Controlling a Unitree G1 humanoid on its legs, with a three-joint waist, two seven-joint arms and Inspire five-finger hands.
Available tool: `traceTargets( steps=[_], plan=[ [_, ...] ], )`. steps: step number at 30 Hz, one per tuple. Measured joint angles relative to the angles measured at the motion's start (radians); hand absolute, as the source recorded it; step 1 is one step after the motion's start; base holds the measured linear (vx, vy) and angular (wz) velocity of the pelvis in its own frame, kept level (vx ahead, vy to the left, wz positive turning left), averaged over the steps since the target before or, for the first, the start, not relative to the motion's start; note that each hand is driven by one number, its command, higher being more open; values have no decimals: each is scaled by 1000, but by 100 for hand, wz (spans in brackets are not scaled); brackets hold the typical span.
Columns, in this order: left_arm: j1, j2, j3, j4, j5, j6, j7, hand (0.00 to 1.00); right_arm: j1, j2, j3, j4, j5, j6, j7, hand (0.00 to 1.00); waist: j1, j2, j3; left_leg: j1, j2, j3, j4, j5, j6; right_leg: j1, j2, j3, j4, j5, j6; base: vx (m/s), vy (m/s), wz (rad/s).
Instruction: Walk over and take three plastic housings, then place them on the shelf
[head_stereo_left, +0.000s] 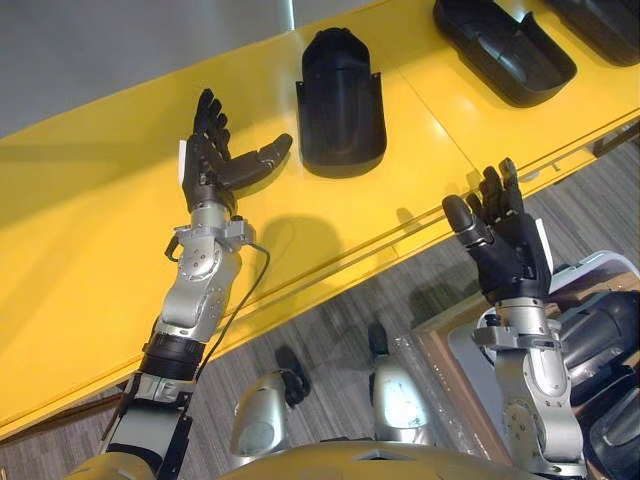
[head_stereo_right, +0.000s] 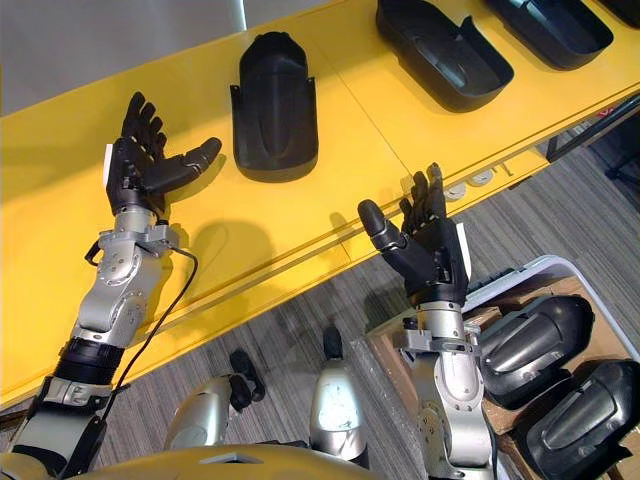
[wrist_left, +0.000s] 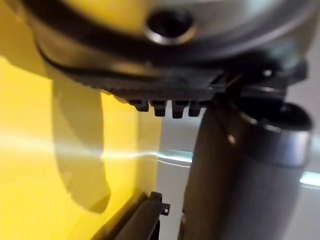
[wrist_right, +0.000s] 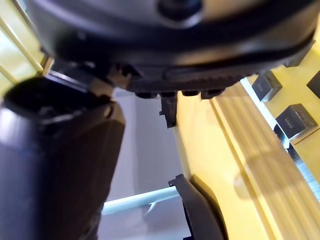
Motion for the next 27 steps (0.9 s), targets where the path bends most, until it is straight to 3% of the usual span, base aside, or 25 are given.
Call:
traceTargets(
  steps=[13, 27],
  plan=[
    [7, -5, -73, -13, -43, -11, -39, 100, 67, -12, 45, -51, -1, 0, 15, 100, -2, 10, -4, 22, -6, 30, -6, -12, 0, 14, -15, 0, 1, -8, 9, -8, 9, -1],
    [7, -43, -150, -32, -155, 36, -102, 100, 90, -50, 67, -67, -1, 0, 23, 100, -18, 55, -31, 55, -32, 84, -13, -37, 9, 17, -53, 21, 20, -19, 29, -7, 37, -4]
  ],
)
